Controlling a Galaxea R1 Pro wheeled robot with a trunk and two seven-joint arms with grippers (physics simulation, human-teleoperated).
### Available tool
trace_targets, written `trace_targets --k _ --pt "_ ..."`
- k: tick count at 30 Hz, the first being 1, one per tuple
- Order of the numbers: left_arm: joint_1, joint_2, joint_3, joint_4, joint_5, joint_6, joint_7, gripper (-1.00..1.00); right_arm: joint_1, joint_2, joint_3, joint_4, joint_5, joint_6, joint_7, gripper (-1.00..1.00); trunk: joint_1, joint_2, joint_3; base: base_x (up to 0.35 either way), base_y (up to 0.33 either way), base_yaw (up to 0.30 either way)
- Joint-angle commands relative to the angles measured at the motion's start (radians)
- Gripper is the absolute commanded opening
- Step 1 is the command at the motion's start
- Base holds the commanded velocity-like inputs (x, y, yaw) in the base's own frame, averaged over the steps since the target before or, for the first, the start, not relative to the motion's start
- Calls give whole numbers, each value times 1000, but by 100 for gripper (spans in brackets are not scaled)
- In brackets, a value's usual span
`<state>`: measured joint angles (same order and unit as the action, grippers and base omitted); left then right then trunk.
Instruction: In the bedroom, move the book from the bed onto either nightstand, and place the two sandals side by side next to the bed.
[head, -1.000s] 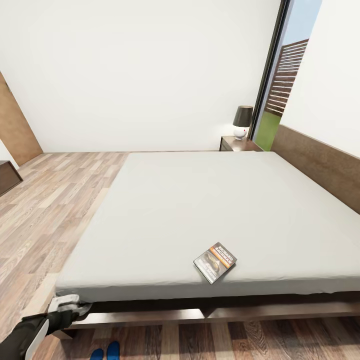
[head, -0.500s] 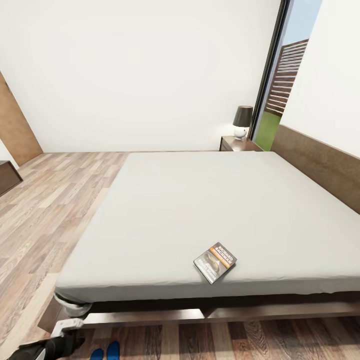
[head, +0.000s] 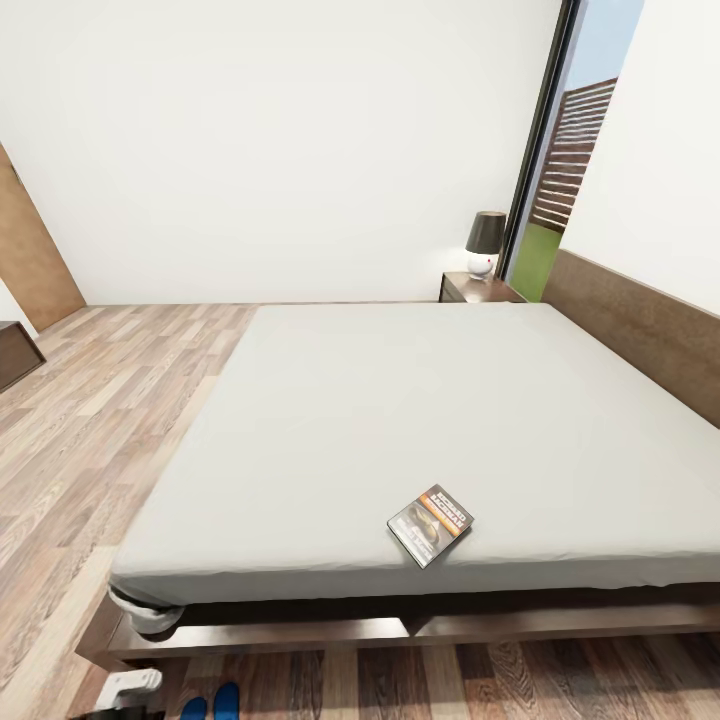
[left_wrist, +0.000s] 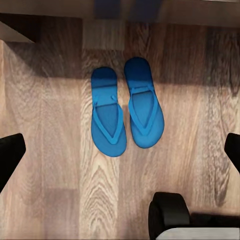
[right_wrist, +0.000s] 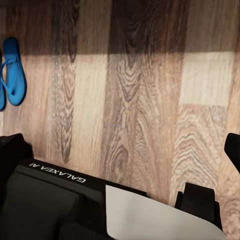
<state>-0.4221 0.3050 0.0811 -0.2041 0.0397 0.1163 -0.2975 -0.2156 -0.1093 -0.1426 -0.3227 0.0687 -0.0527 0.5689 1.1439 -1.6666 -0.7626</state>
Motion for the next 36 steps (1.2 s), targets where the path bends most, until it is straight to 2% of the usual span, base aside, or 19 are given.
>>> trace_targets --k 1,24,36 --pt "7 0 6 3 4 4 -6 100 -1 0 -7 1 7 -4 11 100 0 0 -1 0 0 0" --pt "114 -5 -15 28 3 -36 1 100 -1 1 -5 1 9 -8 31 100 0 0 -1 0 0 0" --pt "122 -9 -23 26 8 -37 -2 100 3 0 -14 1 10 -12 41 100 0 0 -1 0 0 0"
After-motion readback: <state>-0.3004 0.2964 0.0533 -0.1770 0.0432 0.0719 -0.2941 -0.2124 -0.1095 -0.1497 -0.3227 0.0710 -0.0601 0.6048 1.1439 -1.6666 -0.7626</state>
